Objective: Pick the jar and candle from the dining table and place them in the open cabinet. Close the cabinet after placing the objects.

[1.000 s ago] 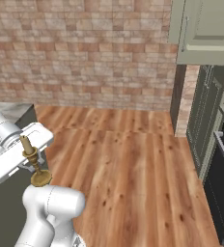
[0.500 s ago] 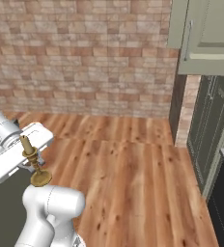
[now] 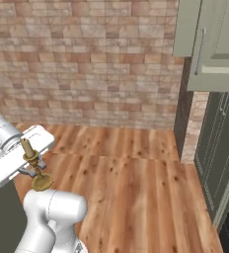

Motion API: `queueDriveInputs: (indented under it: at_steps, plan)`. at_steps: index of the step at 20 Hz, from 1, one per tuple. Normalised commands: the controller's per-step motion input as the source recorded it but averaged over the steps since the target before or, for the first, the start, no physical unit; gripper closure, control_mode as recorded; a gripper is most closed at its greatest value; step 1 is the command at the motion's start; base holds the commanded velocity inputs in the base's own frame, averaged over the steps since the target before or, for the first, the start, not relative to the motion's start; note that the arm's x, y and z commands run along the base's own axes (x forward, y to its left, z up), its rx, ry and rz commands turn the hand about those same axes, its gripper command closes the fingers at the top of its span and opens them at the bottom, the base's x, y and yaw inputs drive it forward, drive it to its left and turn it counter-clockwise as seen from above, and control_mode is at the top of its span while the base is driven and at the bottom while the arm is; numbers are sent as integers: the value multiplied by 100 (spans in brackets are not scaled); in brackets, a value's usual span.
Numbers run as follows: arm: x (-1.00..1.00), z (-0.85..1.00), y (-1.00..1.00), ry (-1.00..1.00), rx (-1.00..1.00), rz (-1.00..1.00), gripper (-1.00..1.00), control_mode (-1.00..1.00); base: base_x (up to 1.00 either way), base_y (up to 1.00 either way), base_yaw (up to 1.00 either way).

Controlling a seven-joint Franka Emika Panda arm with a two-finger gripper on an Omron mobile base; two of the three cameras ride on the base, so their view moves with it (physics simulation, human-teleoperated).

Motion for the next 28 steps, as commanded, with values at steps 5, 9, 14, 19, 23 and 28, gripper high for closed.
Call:
queueDriveInputs:
  at_steps: [5, 9, 14, 19, 23, 28]
  plan:
    - [0, 0, 0, 0, 0, 0, 100, 100, 59, -8, -11]
    - [0, 0, 0, 0, 0, 0, 100, 100, 56, -3, -17]
    - [0, 0, 0, 0, 0, 0, 100, 100, 52, 0, -25]
    - [0, 0, 0, 0, 0, 0, 100, 100, 49, 0, -29]
    - [0, 0, 0, 0, 0, 0, 100, 100, 47, 0, -38]
    - [0, 0, 0, 0, 0, 0, 100, 100, 53, 0, -46]
